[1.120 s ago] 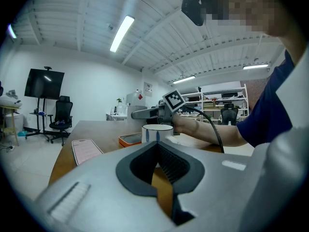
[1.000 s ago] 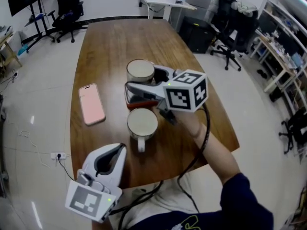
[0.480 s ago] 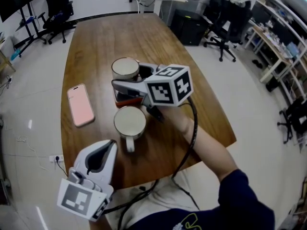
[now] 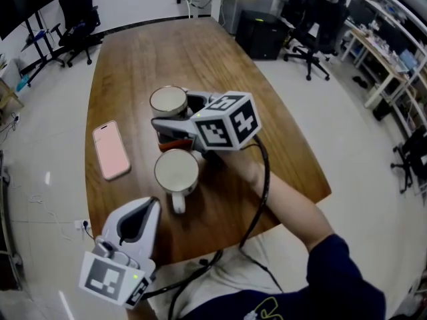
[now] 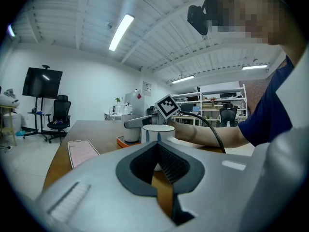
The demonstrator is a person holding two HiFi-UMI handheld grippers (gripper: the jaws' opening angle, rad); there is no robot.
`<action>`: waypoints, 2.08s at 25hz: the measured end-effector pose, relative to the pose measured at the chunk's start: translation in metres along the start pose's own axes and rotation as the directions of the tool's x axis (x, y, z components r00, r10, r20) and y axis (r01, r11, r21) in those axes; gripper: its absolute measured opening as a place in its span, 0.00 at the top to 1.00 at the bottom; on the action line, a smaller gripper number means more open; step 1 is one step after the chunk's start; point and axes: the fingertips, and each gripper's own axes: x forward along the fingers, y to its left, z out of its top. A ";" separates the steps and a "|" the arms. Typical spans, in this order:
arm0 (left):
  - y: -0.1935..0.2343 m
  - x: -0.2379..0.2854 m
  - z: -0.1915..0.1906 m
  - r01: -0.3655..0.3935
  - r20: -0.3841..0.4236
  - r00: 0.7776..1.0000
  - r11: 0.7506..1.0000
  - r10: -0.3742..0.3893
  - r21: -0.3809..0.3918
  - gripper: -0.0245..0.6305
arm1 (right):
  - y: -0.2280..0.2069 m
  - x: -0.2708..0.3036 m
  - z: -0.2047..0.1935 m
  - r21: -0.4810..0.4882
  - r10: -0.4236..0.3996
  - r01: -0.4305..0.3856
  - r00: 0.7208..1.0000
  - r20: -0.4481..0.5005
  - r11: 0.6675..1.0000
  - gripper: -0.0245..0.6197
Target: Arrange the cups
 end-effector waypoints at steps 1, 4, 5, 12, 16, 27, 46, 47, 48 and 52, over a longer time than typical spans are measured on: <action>0.000 0.000 0.000 0.000 0.000 1.000 1.000 0.000 0.000 0.96 | 0.001 0.000 -0.001 -0.014 0.001 -0.001 1.000 0.001 1.000 0.37; 0.000 0.000 -0.001 -0.003 0.000 1.000 1.000 0.003 0.001 0.96 | 0.006 0.000 -0.003 -0.076 0.001 -0.002 1.000 -0.001 0.997 0.37; 0.001 0.000 -0.001 -0.003 0.000 1.000 1.000 0.003 0.000 0.96 | 0.008 0.000 -0.004 -0.094 0.004 -0.004 1.000 0.001 0.996 0.37; 0.001 -0.001 -0.001 -0.004 -0.002 1.000 1.000 0.004 -0.004 0.96 | 0.016 -0.001 -0.005 -0.131 0.027 -0.026 1.000 0.003 0.991 0.28; 0.003 -0.001 -0.003 -0.005 -0.002 1.000 1.000 0.005 -0.006 0.96 | 0.019 -0.004 -0.005 -0.112 0.050 -0.047 0.998 0.025 0.993 0.25; 0.003 -0.002 -0.002 -0.007 -0.004 1.000 1.000 0.007 -0.009 0.96 | 0.016 -0.023 0.003 -0.011 0.103 -0.103 0.992 0.066 0.995 0.27; 0.001 -0.002 -0.004 -0.008 -0.005 1.000 1.000 0.008 -0.007 0.96 | 0.018 -0.094 0.011 -0.116 0.036 -0.018 0.988 0.150 0.993 0.34; 0.000 -0.002 -0.003 -0.007 -0.004 1.000 1.000 0.007 -0.006 0.96 | 0.017 -0.106 0.007 -0.110 0.021 -0.002 0.985 0.169 0.994 0.35; 0.000 -0.002 -0.002 -0.006 -0.004 1.000 1.000 0.006 -0.004 0.96 | 0.016 -0.119 0.003 -0.101 0.001 0.020 0.980 0.200 0.995 0.41; 0.002 -0.001 -0.002 -0.002 -0.003 1.000 1.000 0.002 -0.004 0.96 | 0.005 -0.173 -0.008 -0.016 -0.079 0.091 0.931 0.357 0.996 0.93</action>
